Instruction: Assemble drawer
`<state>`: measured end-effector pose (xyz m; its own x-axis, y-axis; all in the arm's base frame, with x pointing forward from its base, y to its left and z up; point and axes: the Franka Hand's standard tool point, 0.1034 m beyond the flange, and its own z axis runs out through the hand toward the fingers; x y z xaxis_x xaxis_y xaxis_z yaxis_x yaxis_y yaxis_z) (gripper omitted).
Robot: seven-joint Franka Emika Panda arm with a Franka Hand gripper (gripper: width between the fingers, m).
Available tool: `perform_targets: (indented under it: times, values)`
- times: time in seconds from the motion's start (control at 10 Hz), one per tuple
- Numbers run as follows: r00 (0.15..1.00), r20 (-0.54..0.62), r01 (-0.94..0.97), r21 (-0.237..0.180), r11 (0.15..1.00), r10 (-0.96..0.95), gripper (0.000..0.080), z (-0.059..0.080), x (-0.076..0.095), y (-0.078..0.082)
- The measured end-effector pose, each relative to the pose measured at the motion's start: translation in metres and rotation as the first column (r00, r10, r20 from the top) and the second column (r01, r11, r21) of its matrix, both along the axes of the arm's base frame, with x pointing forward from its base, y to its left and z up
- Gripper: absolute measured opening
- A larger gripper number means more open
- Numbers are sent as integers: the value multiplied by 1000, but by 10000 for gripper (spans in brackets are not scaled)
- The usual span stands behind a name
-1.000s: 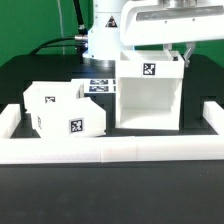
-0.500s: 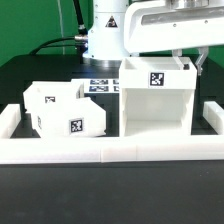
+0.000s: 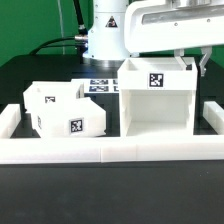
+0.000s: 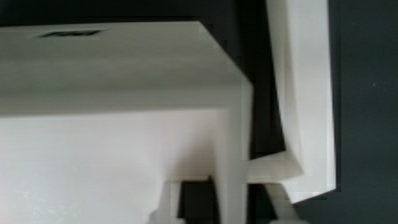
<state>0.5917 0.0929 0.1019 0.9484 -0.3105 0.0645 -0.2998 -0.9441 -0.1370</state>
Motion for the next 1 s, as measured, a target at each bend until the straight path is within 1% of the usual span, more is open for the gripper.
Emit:
perform_targets:
  times: [0.2, 0.3, 0.6, 0.7, 1.0]
  values:
    - [997, -6, 78, 14, 997, -77, 38, 1, 1, 2]
    - [986, -17, 165, 28, 986, -164, 38, 2, 2, 3]
    - [906, -61, 423, 62, 904, -420, 38, 1, 15, 2]
    - [879, -83, 476, 61, 878, -470, 38, 1, 18, 0]
    - [824, -98, 566, 80, 821, -558, 39, 3, 19, 4]
